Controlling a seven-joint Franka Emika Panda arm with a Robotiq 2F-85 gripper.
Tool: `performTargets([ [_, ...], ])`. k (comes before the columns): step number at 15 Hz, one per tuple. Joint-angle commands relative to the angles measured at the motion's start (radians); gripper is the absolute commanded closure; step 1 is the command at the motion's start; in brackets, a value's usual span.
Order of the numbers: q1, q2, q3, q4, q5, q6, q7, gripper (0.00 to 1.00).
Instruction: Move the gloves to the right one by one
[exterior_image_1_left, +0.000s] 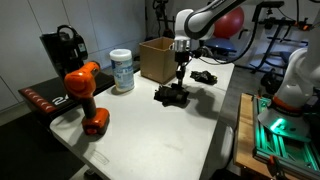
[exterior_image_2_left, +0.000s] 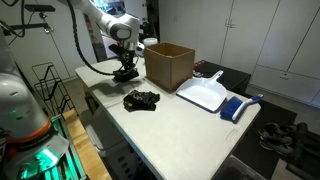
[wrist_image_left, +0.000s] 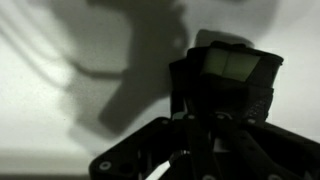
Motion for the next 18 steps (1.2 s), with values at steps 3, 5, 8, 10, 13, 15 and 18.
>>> performTargets([
  [3,-0.019,0.010,0.009,0.033,0.000,-0.054,0.002,1.00],
  [5,-0.021,-0.007,0.009,0.033,0.005,-0.058,0.000,1.00],
  [8,-0.020,-0.044,0.009,0.027,0.001,-0.054,-0.004,1.00],
  [10,-0.016,-0.050,0.007,0.023,-0.017,-0.034,0.015,0.74],
  [13,-0.014,-0.031,0.007,0.029,-0.030,-0.031,0.011,0.60],
  [15,-0.012,-0.017,0.008,0.031,-0.040,-0.023,0.014,0.44],
  [18,-0.012,0.009,0.012,0.037,-0.030,-0.014,-0.002,0.22],
])
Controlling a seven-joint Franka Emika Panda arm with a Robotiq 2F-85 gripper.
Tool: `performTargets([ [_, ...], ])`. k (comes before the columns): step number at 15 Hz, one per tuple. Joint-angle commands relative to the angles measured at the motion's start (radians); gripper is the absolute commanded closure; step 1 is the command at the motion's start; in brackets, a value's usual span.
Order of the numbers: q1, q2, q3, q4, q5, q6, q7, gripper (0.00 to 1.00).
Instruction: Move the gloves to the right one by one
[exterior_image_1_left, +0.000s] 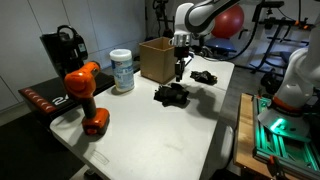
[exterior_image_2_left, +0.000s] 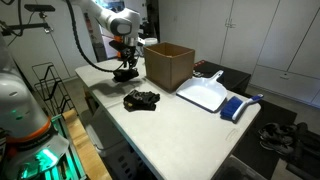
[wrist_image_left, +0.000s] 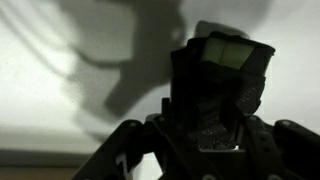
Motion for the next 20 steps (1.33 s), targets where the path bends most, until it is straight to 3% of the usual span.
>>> performTargets([
  [1,-0.003,0.038,0.012,0.008,-0.017,0.022,-0.002,0.55],
  [3,-0.004,0.050,0.016,0.013,-0.003,0.024,-0.009,0.62],
  [8,-0.004,0.080,0.022,0.017,-0.011,0.031,-0.002,0.99],
  [12,-0.006,0.037,0.029,0.010,0.009,0.000,-0.014,0.99],
  [16,-0.011,-0.113,0.032,-0.039,0.043,-0.032,-0.041,0.99],
  [20,-0.016,-0.265,0.001,-0.090,0.005,-0.087,-0.028,0.99],
])
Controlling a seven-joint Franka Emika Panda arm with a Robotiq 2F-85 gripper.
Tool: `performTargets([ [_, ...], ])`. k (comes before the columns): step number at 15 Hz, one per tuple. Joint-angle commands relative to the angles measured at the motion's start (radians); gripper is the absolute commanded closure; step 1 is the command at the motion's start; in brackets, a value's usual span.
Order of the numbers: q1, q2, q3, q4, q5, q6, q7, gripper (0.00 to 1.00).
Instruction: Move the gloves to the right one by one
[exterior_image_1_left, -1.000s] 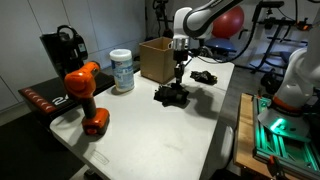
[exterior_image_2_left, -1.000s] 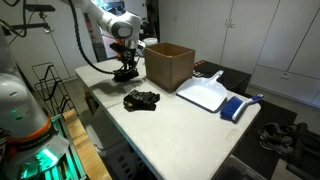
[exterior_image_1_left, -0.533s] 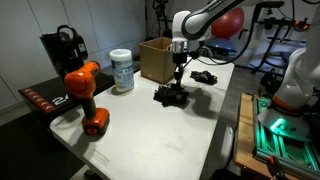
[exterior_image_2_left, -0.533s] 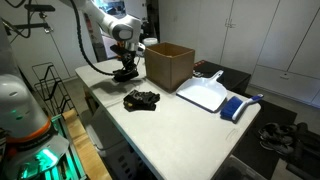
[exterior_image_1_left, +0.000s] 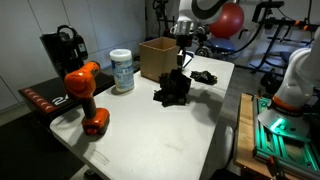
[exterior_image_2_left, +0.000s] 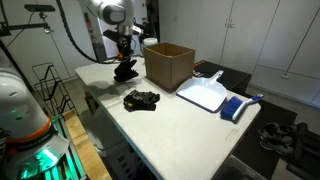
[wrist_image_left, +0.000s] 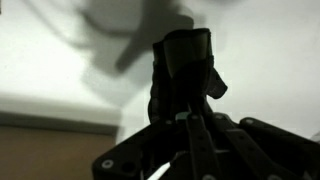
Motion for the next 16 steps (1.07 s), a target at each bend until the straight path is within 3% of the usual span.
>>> performTargets([
  [1,-0.019,-0.169,-0.030,-0.095,0.000,-0.087,-0.008,0.99],
  [7,-0.109,-0.345,-0.116,-0.178,-0.129,-0.209,0.069,0.99],
  [13,-0.209,-0.301,-0.173,-0.208,-0.288,-0.171,0.146,0.99],
  [16,-0.231,-0.265,-0.203,-0.216,-0.309,-0.143,0.138,0.99],
])
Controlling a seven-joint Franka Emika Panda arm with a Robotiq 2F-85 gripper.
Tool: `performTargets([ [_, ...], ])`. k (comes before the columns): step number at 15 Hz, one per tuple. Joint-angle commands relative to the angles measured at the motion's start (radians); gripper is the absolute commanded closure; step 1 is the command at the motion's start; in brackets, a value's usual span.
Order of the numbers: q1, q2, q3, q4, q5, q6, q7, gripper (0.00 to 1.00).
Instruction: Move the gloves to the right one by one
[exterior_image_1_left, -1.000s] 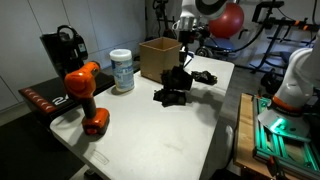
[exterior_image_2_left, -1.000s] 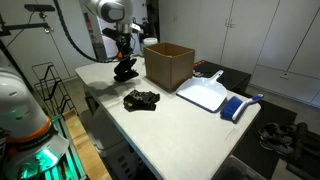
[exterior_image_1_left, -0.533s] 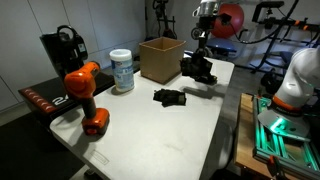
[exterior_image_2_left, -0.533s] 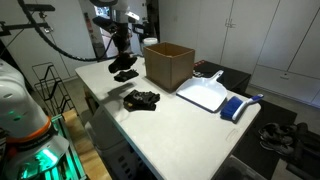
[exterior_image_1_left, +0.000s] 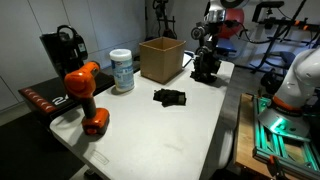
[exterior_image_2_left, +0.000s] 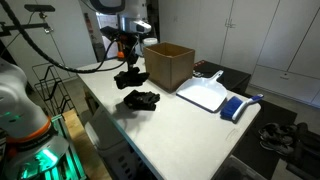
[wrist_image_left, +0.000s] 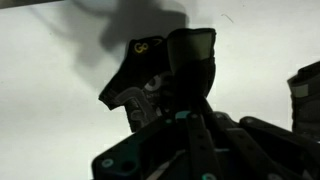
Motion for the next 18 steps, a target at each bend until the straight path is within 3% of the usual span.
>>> performTargets([
  [1,-0.014,0.043,-0.029,-0.023,-0.021,0.059,0.003,0.99],
  [8,-0.008,0.063,-0.059,-0.030,0.040,0.076,-0.055,0.99],
  [15,-0.045,0.184,-0.079,-0.052,-0.022,0.151,-0.003,0.99],
  [16,-0.049,0.202,-0.078,-0.054,-0.035,0.163,0.013,0.71],
  [18,-0.053,0.224,-0.076,-0.048,-0.064,0.162,0.034,0.64],
])
